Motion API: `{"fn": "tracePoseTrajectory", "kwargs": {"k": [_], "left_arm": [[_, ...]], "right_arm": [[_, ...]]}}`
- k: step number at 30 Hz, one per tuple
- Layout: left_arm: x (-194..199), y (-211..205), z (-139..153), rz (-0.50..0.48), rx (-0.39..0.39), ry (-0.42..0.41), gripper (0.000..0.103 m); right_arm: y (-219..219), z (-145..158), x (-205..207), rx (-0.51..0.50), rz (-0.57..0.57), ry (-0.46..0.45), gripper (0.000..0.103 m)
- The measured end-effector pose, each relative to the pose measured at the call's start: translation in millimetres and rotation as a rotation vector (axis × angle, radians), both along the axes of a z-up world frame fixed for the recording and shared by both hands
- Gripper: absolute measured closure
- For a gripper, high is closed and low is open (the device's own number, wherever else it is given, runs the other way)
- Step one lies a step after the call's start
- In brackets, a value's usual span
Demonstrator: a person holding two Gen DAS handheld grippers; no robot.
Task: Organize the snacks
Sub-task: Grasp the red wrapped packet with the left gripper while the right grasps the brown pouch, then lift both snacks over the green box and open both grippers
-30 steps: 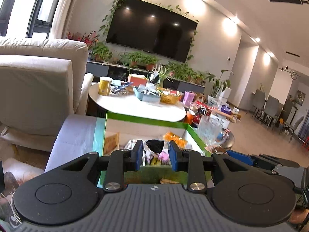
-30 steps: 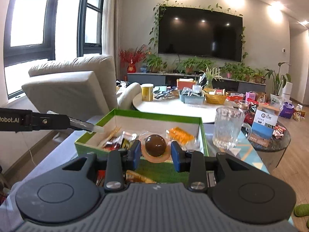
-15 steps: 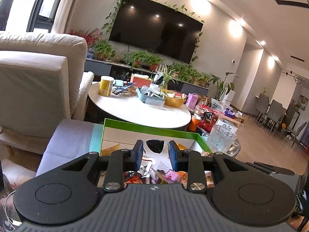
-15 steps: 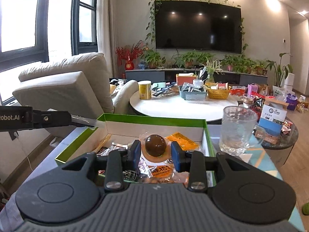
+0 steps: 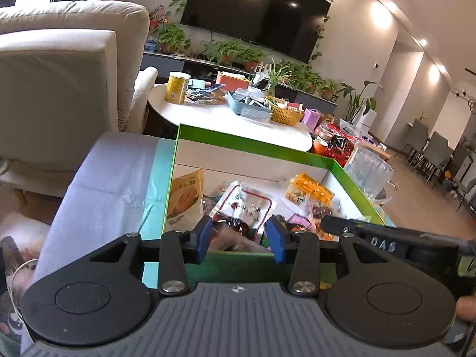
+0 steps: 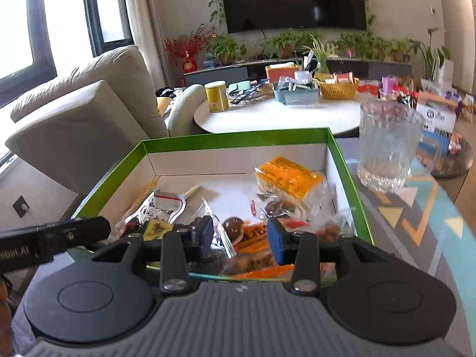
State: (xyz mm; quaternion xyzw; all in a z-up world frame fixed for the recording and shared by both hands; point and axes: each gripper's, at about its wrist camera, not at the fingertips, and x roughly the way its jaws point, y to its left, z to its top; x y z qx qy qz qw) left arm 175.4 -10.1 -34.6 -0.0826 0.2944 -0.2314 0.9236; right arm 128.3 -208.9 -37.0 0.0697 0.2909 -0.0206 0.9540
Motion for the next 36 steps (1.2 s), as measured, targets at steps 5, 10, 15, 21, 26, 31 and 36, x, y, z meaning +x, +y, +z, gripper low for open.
{"fn": "tracePoseTrajectory", "kwargs": {"k": [5,10,15,21,26,31,36], "left_arm": [[-19,9,5,0.002,0.018,-0.025,0.062],[-38,11,0,-0.02,0.028,-0.003,0.057],[-41,-4,-20,-0.051,0.117,0.042,0.055],[-26,-20,-44,-0.048,0.199,0.122,0.055],[-29,-15,-44,-0.053,0.162,0.13,0.079],[-52,-1,-29,-0.024,0.148,0.04,0.079],[-65,17,-14,-0.014,0.114,0.013,0.079]], "right_arm": [[4,6,-22,-0.012,-0.009,-0.015,0.062],[11,10,-43,-0.073,-0.008,-0.055,0.062],[16,13,-67,-0.09,0.026,-0.064,0.062],[18,3,-86,-0.076,0.046,0.001,0.062],[17,-8,-88,-0.061,0.044,0.046,0.062],[22,-17,-76,-0.018,0.069,0.083,0.062],[27,-26,-57,0.018,0.032,0.108,0.06]]}}
